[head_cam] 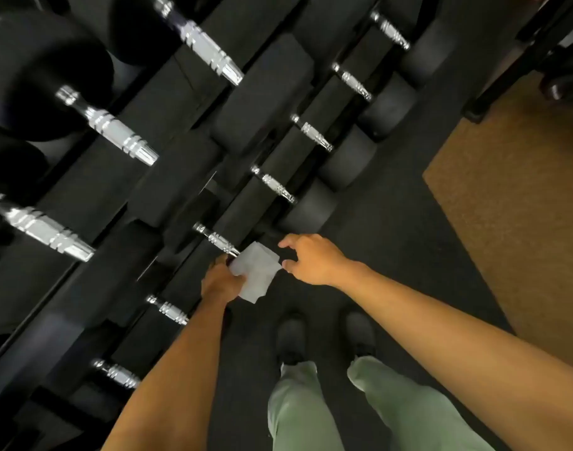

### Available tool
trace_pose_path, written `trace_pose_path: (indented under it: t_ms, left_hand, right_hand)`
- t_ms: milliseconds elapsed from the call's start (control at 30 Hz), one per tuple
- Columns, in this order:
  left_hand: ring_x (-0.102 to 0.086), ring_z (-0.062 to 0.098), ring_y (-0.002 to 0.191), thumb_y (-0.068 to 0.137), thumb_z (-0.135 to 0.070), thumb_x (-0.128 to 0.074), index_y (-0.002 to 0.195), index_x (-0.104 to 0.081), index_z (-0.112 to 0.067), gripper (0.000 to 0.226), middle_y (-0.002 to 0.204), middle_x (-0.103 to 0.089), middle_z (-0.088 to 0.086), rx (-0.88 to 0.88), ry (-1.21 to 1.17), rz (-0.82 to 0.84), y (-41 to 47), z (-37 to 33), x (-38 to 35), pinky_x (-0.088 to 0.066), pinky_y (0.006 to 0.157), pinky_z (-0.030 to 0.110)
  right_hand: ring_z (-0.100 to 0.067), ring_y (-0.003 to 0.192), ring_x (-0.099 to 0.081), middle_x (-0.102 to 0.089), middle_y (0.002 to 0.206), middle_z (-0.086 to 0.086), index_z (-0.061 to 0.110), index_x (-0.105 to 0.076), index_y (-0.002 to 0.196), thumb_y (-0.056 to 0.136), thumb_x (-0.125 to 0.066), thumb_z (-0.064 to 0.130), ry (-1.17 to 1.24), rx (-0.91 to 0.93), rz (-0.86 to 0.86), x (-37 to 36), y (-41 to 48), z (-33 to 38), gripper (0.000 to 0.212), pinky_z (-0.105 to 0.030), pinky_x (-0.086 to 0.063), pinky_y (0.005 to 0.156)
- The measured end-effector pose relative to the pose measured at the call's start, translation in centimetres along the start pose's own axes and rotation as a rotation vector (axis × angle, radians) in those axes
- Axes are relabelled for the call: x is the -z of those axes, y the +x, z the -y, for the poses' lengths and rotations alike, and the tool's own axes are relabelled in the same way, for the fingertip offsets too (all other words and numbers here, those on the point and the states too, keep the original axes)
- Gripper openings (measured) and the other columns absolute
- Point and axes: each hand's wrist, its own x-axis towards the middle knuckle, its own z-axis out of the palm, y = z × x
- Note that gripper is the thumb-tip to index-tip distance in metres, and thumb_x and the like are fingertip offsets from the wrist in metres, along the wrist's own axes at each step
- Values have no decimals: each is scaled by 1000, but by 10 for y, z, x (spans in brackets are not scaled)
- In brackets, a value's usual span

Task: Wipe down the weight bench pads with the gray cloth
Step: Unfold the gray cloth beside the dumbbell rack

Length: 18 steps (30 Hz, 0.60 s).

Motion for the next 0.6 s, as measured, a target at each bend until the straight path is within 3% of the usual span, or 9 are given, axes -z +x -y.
trace_pose_path:
  t_ms: [167,300,400,500,600]
  left_hand:
    - [-61,32,126,80,-49,-82,145,-51,-21,77,135,-66,8,52,27,-12,20,15,-5,-44,113,52]
    - [-70,26,105,82,-48,-79,119,-67,-23,46,114,-74,3,22,61,12,5,12,3,-55,99,48]
    - [-72,21,91,82,-40,-79,102,-73,-22,27,98,-74,-1,-21,-40,80,-26,-12,9,-61,86,40]
    - [-68,18,92,75,-39,-78,91,-76,-21,24,95,-72,-3,-149,-85,148,-70,-46,18,-58,86,37]
    - [-55,14,72,71,-29,-73,71,-62,-9,22,72,-59,-7,-279,-131,243,-121,-83,30,-42,69,36]
  right_hand:
    - [-23,136,-50,-53,148,-3,22,-48,149,99,-62,33,48,-86,6,-14,13,-14,54,-38,-44,110]
    - [-22,136,-48,-53,147,-2,23,-47,149,98,-63,33,79,-145,-10,-13,-1,-17,55,-35,-43,110]
    - [-23,135,-49,-56,144,-3,24,-47,149,96,-66,31,74,-163,-22,-4,-21,-9,57,-36,-44,108]
    - [-25,134,-48,-54,145,-3,27,-46,149,92,-71,30,42,-137,-45,12,-47,4,62,-37,-45,105]
    - [-25,134,-43,-51,145,-3,31,-41,152,87,-77,28,-18,-102,-59,31,-83,14,75,-36,-42,102]
